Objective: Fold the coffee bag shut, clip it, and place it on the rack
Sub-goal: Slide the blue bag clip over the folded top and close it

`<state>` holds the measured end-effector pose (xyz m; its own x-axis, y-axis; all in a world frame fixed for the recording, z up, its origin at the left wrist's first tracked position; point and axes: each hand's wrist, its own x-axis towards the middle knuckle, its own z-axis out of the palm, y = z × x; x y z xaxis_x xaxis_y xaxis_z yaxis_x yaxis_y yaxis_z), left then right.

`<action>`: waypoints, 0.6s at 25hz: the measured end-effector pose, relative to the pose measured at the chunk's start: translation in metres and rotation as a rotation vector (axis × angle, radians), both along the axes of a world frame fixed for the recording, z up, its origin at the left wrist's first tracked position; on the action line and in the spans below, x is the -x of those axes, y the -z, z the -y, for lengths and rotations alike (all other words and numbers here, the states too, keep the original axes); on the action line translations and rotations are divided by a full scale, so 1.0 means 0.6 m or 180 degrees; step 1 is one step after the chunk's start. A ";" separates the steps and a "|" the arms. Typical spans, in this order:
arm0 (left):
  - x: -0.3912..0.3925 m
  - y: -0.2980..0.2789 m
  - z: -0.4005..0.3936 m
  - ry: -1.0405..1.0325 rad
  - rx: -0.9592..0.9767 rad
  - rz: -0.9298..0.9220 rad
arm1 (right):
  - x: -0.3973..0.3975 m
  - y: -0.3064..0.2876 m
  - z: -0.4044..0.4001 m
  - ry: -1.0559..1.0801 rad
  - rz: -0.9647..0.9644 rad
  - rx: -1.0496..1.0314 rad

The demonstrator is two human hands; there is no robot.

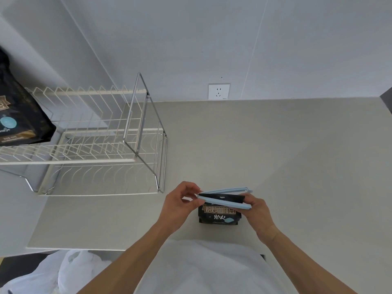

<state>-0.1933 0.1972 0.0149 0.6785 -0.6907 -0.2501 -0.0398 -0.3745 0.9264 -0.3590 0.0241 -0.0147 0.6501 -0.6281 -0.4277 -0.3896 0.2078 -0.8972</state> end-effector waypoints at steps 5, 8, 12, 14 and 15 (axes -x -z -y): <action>-0.011 -0.015 0.011 0.0604 -0.0238 0.0345 | 0.004 0.005 0.002 -0.0074 -0.0004 -0.0027; -0.013 -0.023 0.025 0.0798 -0.0347 0.0508 | 0.004 0.006 0.003 -0.0045 -0.0019 -0.0018; -0.006 -0.027 0.041 0.1181 -0.0510 0.0645 | 0.001 0.006 -0.001 -0.0121 -0.0041 0.0018; -0.002 -0.030 0.051 0.1268 -0.0556 0.0724 | 0.001 0.006 0.000 -0.0069 -0.0014 -0.0007; -0.002 -0.031 0.056 0.1313 -0.0587 0.0758 | 0.001 0.006 0.000 -0.0051 -0.0010 -0.0019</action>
